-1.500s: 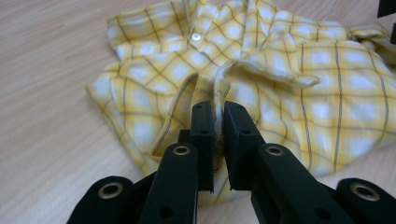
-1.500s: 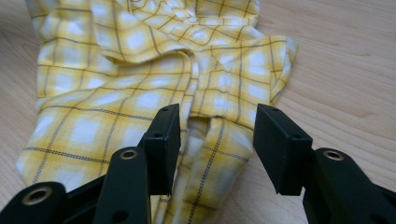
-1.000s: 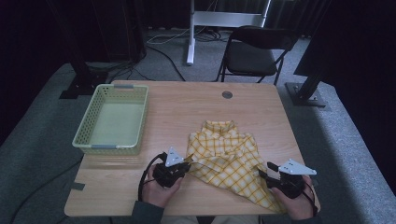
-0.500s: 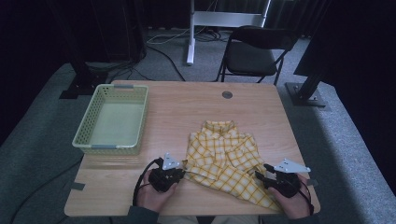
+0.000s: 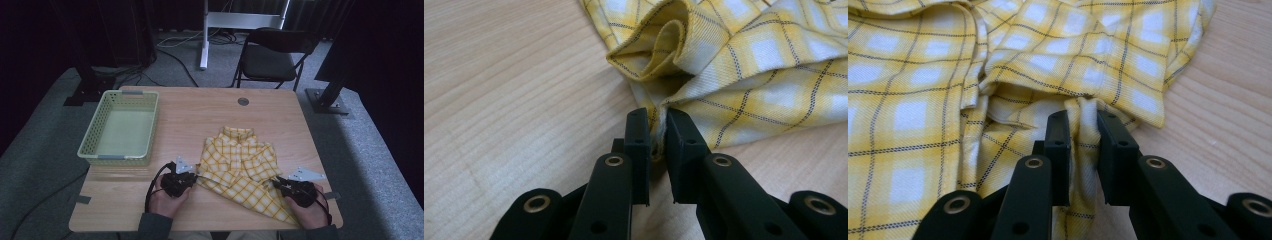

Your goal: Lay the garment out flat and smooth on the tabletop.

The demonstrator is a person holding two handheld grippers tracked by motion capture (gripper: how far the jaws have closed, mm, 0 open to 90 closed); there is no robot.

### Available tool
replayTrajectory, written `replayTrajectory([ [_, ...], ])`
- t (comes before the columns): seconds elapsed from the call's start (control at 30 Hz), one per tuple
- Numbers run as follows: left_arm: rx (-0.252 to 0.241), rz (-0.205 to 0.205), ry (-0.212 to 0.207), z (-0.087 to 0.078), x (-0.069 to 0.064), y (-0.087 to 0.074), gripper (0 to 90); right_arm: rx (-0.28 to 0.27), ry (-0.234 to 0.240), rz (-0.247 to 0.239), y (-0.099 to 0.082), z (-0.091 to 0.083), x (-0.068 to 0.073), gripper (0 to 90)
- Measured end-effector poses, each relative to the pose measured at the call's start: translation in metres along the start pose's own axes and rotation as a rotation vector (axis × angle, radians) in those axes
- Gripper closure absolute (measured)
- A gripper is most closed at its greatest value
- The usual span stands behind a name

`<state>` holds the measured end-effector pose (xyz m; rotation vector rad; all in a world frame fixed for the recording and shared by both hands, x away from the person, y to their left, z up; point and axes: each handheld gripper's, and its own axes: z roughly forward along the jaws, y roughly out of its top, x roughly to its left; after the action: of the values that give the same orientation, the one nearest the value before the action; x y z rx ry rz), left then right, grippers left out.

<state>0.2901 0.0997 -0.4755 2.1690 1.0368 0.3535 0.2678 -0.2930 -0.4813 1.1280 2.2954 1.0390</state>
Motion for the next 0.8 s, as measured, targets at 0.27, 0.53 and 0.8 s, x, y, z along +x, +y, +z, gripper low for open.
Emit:
replayTrajectory([
  [0.27, 0.001, -0.015, 0.015, 0.005, 0.005, 0.005, 80.2, 0.005, -0.019, -0.001, 0.008, 0.007, -0.008, 77.4],
  [0.53, 0.005, -0.034, 0.059, 0.011, 0.009, 0.014, 76.6, -0.008, -0.028, 0.025, 0.015, 0.016, -0.016, 77.3],
  [0.8, 0.008, -0.011, 0.063, 0.001, -0.006, 0.013, 64.2, 0.004, -0.013, 0.000, 0.013, 0.012, -0.012, 63.6],
])
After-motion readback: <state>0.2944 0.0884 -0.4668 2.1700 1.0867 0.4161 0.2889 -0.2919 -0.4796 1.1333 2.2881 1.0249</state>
